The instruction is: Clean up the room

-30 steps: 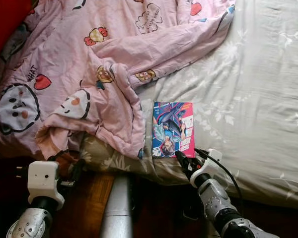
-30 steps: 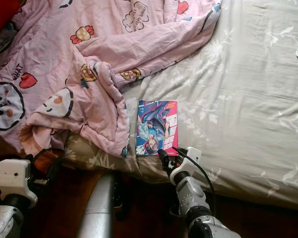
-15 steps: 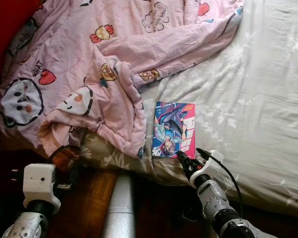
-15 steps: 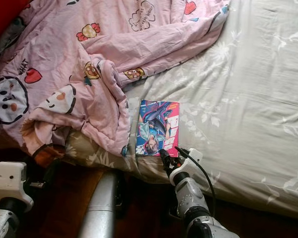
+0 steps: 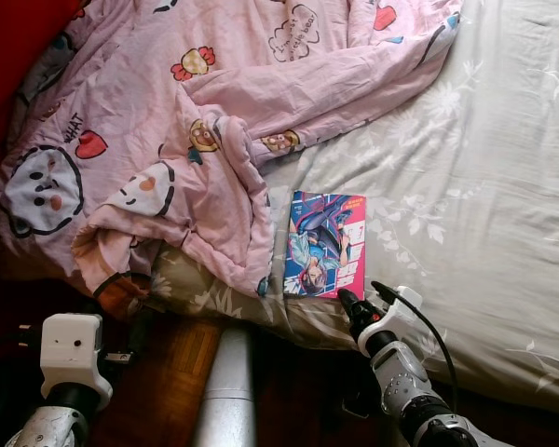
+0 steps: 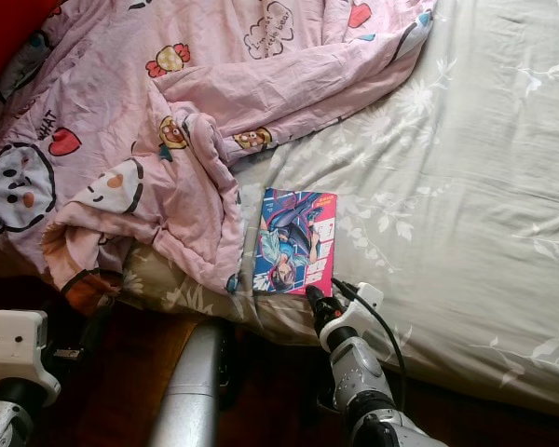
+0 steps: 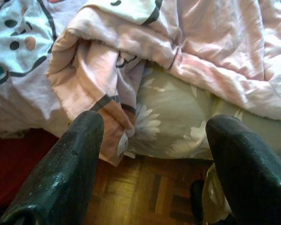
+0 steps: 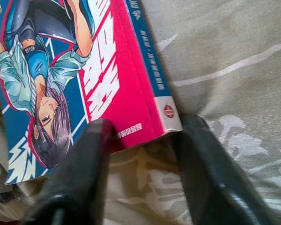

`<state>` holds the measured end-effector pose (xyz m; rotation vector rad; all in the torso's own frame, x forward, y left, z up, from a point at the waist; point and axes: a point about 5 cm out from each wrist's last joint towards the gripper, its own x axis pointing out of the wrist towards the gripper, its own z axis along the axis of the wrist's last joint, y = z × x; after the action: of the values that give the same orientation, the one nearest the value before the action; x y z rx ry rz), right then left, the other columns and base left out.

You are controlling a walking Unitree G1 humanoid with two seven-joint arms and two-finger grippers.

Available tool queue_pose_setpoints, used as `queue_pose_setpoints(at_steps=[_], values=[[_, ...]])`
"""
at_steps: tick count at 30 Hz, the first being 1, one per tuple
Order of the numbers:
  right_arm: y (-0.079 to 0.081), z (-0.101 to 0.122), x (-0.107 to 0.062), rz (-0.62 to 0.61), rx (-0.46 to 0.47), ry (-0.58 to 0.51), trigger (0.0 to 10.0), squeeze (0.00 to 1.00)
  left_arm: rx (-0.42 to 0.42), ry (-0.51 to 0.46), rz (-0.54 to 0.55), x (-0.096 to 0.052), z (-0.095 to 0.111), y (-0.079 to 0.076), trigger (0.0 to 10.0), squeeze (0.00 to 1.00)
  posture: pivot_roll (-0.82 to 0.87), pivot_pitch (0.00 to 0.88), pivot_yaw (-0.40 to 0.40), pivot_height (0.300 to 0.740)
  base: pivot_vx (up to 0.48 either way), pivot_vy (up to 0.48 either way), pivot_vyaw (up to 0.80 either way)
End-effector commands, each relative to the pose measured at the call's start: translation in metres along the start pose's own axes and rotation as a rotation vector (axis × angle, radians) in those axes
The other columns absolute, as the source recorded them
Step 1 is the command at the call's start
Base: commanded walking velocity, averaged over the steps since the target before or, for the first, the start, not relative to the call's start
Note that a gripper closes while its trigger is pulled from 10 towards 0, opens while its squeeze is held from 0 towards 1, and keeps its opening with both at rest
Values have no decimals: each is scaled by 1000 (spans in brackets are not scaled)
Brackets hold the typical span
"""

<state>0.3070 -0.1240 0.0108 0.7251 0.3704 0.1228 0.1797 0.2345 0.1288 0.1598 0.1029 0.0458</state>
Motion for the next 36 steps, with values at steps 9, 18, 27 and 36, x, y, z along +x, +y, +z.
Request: queue_pose_setpoints(at_steps=[9, 18, 27, 36], values=[[12, -30, -3, 48, 30, 92, 0, 0, 21, 45, -4, -7, -6, 0, 10000, 0, 420, 637, 163, 636, 0, 0, 0], [12, -24, -3, 66, 18, 43, 0, 0, 34, 46, -27, 1, -12, -7, 10000, 0, 394, 611, 153, 636, 0, 0, 0], [0, 2, -3, 48, -55, -39, 0, 0, 25, 72, -5, 18, -36, -12, 10000, 0, 332, 517, 94, 636, 0, 0, 0], [-17, 24, -11, 71, -184, -93, 0, 0, -55, 240, 81, 35, -102, -9, 10000, 0, 220, 333, 23, 636, 0, 0, 0]])
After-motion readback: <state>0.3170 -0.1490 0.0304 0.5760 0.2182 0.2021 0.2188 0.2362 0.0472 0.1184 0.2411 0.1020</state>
